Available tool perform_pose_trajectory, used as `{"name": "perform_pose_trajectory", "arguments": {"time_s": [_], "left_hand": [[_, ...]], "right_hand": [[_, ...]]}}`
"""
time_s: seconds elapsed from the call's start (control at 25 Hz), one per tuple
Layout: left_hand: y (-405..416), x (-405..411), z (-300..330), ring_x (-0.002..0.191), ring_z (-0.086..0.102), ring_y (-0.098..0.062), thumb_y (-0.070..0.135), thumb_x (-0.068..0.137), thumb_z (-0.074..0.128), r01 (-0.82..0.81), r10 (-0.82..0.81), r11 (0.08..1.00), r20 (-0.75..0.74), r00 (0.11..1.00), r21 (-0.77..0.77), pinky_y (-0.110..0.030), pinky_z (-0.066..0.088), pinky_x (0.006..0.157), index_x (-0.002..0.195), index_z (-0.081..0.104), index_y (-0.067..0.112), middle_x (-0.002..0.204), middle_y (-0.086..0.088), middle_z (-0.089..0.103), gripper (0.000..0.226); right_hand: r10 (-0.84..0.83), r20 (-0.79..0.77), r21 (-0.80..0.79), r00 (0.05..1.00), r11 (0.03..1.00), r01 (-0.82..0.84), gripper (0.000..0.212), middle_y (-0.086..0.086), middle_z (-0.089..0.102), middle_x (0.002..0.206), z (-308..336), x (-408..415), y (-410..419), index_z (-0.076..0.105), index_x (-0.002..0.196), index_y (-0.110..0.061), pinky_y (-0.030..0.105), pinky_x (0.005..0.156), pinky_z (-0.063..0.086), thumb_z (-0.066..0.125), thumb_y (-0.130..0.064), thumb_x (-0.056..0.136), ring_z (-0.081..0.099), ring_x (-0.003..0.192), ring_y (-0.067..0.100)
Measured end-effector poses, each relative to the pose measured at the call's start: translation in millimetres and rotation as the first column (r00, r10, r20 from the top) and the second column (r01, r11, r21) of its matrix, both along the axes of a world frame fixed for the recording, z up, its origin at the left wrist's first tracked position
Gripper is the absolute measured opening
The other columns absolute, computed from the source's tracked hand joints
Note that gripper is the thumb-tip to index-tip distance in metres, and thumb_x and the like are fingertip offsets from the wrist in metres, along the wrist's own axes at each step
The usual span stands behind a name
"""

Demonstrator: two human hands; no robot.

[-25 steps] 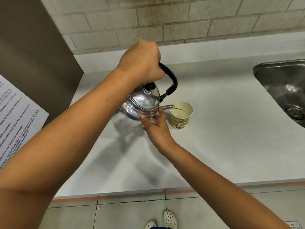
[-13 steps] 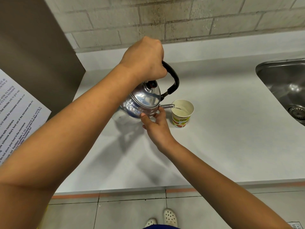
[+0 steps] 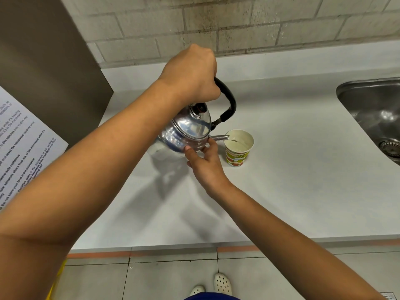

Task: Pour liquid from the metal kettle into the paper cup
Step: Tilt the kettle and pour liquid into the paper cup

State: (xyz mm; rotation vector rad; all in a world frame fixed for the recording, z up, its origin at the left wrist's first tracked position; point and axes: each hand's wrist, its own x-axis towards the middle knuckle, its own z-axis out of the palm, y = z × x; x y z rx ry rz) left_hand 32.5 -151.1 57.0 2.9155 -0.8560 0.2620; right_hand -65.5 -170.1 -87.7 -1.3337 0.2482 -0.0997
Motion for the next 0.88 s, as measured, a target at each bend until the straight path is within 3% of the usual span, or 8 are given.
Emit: {"name": "perform_pose_trajectory", "arguments": {"time_s": [0.28, 0.52, 0.88], "left_hand": [[-2.0, -3.1, 3.9, 0.051, 0.044, -0.026, 0.013, 0.071, 0.058, -0.001, 0.001, 1.0, -0.006, 1.0, 0.001, -0.021, 0.027, 0.041, 0.069, 0.065, 0.002, 0.053, -0.007, 0.043, 0.014], [-2.0, -3.9, 6.0, 0.046, 0.038, -0.021, 0.013, 0.071, 0.058, 0.01, -0.01, 1.0, -0.011, 1.0, 0.006, -0.023, 0.025, 0.041, 0.065, 0.062, 0.003, 0.052, -0.007, 0.041, 0.013], [-2.0, -4.4, 6.6, 0.049, 0.042, -0.025, 0.014, 0.07, 0.059, 0.022, -0.022, 1.0, -0.002, 1.0, 0.01, -0.021, 0.026, 0.041, 0.067, 0.064, 0.002, 0.052, -0.007, 0.042, 0.013]], "right_hand": [[-0.008, -0.005, 0.003, 1.0, 1.0, 0.008, 0.048, -0.018, 0.051, 0.097, 2.4, 0.7, -0.9, 0.03, 0.123, -0.018, 0.043, 0.099, 0.046, 0.058, -0.016, 0.084, 0.054, 0.087, -0.001], [-0.016, -0.006, 0.003, 1.0, 1.0, 0.016, 0.046, -0.001, 0.052, 0.112, 4.7, 0.6, 0.8, 0.032, 0.121, -0.018, 0.046, 0.099, 0.046, 0.058, -0.015, 0.083, 0.054, 0.089, 0.002], [-0.025, -0.038, -0.023, 0.999, 0.999, 0.024, 0.051, 0.002, 0.051, 0.118, 4.6, 1.6, 1.6, 0.031, 0.126, -0.015, 0.049, 0.101, 0.044, 0.059, -0.017, 0.083, 0.053, 0.107, 0.018]]}}
